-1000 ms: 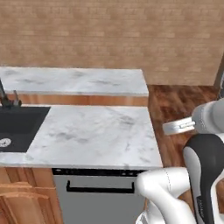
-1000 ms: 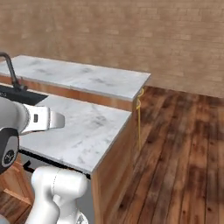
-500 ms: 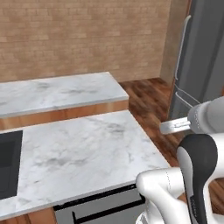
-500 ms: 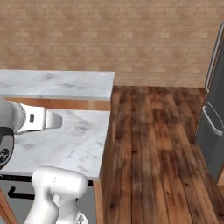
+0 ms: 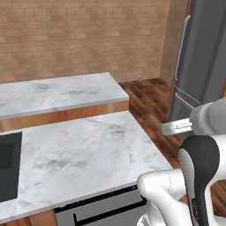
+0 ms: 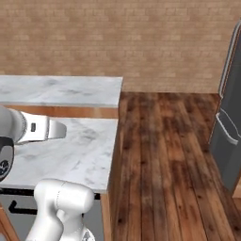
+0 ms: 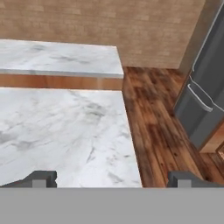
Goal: Navigate to the dishwasher.
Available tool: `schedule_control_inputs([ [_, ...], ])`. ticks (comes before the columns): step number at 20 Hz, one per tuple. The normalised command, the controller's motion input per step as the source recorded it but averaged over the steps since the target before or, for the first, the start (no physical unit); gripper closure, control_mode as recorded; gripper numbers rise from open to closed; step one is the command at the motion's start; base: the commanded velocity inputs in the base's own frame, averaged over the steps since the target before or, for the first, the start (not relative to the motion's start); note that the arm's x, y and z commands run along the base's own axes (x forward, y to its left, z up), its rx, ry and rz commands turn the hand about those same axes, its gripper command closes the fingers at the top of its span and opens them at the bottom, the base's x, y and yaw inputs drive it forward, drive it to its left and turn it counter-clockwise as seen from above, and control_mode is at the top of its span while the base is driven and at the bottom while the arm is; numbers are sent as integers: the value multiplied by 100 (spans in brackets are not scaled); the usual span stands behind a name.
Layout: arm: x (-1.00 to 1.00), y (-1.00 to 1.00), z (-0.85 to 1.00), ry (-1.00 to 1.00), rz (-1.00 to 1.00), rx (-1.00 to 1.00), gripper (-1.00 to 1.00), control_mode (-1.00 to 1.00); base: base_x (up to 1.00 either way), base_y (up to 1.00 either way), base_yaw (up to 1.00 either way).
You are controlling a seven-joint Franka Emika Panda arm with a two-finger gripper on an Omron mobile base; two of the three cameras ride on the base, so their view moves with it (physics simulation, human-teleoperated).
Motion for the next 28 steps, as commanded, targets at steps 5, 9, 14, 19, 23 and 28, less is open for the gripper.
schedule_control_inputs([
  [5, 0, 0, 0, 0, 0, 0, -100, 100, 97, 0, 51],
  [9, 0, 0, 0, 0, 0, 0, -100, 100, 79, -7, 69],
  [14, 0, 0, 0, 0, 0, 0, -100, 100, 92, -6, 59],
  [19, 0, 0, 0, 0, 0, 0, -100, 100, 47, 82, -9],
  [23, 0, 0, 0, 0, 0, 0, -100, 100, -8, 100, -44],
  [28, 0, 0, 0, 0, 0, 0, -100, 100, 32, 82, -47],
])
